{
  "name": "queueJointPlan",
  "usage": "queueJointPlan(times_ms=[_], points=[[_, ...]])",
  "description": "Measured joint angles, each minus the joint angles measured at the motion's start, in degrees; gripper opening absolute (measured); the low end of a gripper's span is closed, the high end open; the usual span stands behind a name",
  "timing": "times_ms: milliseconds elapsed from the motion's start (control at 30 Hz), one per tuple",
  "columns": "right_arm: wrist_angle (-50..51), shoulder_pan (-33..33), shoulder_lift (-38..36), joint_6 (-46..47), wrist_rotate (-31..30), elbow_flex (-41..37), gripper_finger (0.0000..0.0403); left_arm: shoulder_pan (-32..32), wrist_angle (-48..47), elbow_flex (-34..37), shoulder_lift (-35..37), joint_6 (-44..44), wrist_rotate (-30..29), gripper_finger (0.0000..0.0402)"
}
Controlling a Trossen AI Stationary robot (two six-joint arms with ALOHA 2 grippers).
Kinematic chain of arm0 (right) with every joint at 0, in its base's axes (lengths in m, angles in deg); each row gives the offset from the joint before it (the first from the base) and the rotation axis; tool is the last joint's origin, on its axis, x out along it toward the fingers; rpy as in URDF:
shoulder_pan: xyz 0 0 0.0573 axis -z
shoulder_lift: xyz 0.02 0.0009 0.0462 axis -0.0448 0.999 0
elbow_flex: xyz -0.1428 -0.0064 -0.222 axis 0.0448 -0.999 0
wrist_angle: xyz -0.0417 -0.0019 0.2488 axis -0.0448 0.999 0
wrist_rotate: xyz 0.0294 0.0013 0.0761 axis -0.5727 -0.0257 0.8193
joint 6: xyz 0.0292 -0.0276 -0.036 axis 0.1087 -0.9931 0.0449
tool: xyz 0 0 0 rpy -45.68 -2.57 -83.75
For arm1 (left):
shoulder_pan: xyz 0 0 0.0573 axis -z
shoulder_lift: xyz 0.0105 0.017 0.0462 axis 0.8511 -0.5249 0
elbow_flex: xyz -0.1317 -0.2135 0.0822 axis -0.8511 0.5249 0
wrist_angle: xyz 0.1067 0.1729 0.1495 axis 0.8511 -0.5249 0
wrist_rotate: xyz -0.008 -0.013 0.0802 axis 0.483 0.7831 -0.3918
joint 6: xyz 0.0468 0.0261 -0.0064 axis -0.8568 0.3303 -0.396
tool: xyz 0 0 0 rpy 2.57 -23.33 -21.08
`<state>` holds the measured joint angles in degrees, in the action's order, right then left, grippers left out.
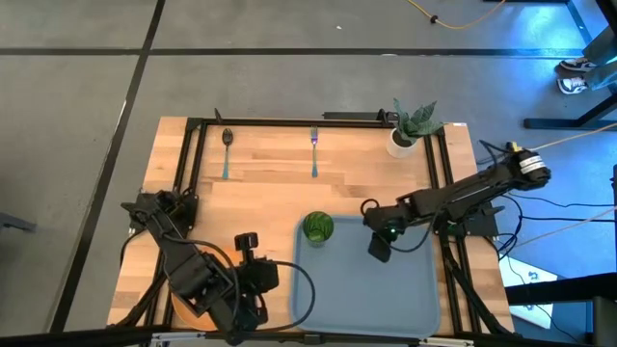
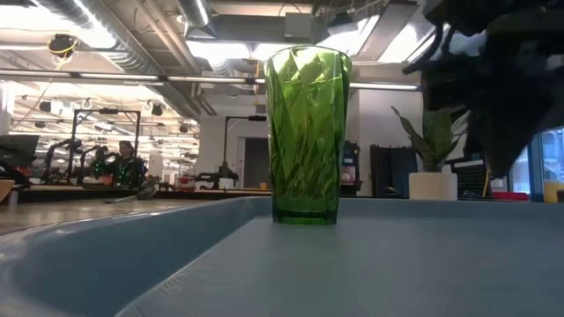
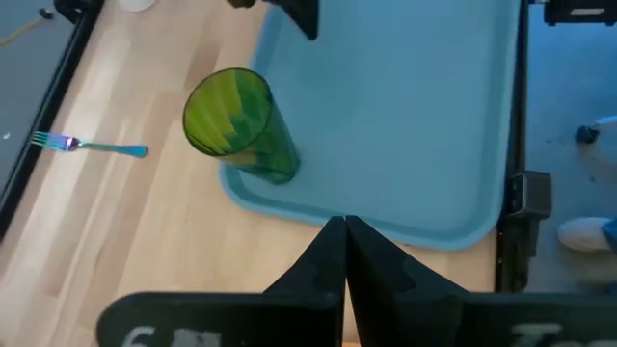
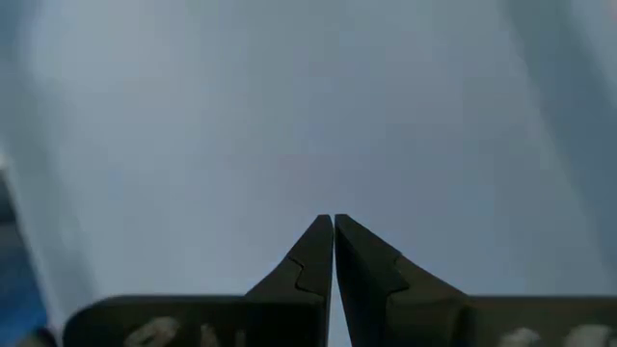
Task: Pick and place plate/cup/fork/spoon on tray
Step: Adjust the blue tray
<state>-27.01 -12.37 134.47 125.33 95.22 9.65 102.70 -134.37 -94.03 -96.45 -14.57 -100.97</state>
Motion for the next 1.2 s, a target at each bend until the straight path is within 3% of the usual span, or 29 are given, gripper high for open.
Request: queueJointPlan(times_ms=[300,467,767,1200], points=[[-0.54,0.65,5.83,-1.38,-11.26,0.00,0.0021,-0.02,0.00,0.00,0.00,0.28,0.04,0.0001],[-4.02,1.33,8.37,-4.99,-11.98,0.00,0.0021,-0.04,0.00,0.00,0.00,0.28,0.06,0.0001],[-9.47,2.39,11.79,-11.34,-19.05,0.00,0.0021,-0.07,0.00,0.00,0.00,0.32,0.06,0.0001],[-16.75,6.17,12.86,-15.45,-22.46,0.00,0.0021,-0.07,0.00,0.00,0.00,0.46,0.08,0.0001]])
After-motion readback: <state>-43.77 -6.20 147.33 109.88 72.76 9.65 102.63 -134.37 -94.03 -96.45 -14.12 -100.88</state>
